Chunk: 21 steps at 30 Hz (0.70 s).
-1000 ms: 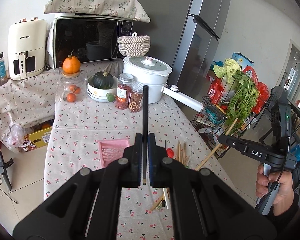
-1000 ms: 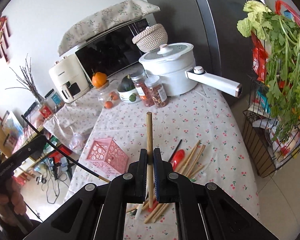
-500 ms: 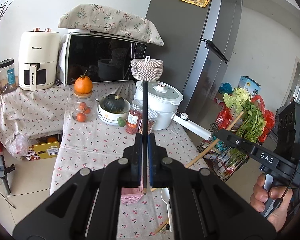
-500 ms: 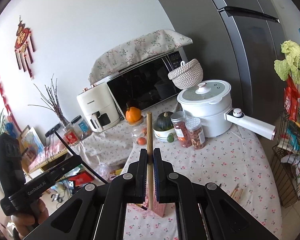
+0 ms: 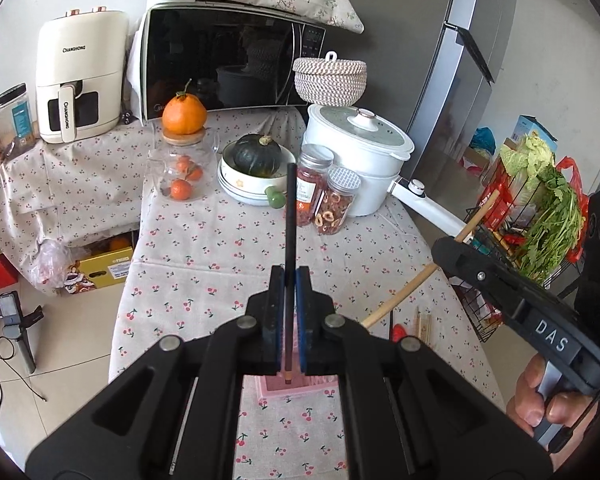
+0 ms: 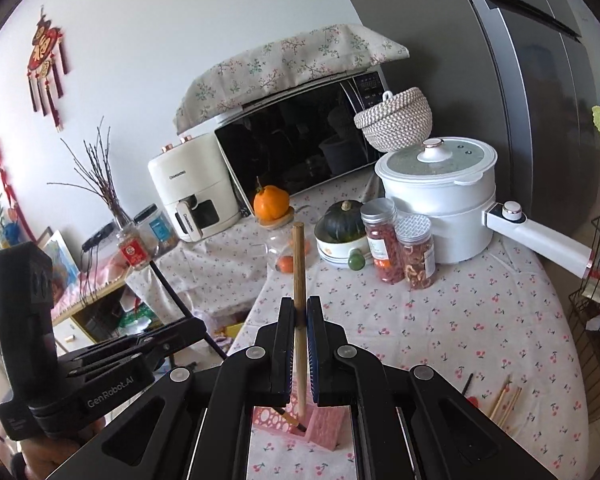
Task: Organize utensils
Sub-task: 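Carry both chopsticks over the pink basket and open both tools to drop them in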
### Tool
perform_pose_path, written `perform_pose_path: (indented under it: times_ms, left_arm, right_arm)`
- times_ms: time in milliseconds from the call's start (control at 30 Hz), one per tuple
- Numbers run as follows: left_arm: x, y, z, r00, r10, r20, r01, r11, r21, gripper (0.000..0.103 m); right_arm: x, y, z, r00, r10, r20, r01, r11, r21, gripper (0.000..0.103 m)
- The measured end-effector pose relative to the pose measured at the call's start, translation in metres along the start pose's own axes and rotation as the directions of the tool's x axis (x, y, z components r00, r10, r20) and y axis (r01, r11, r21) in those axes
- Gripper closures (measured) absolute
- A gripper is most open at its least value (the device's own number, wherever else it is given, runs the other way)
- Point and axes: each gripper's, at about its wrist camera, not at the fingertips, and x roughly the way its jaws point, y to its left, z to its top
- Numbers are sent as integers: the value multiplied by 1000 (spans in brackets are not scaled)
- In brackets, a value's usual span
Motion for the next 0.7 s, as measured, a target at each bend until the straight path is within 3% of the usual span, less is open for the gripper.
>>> perform_pose_path:
  times_ms: [267,700]
  left_arm:
    - [21,7,0,998,-2,-59,1,1000,-26,97]
    - [31,12,4,999,-14,-38,12,998,-59,97]
  right_arm:
    - [39,-10,-13,994,-28,-108,31,999,28,97]
    - [57,-22,-17,992,-12,-129,24,995,95,95]
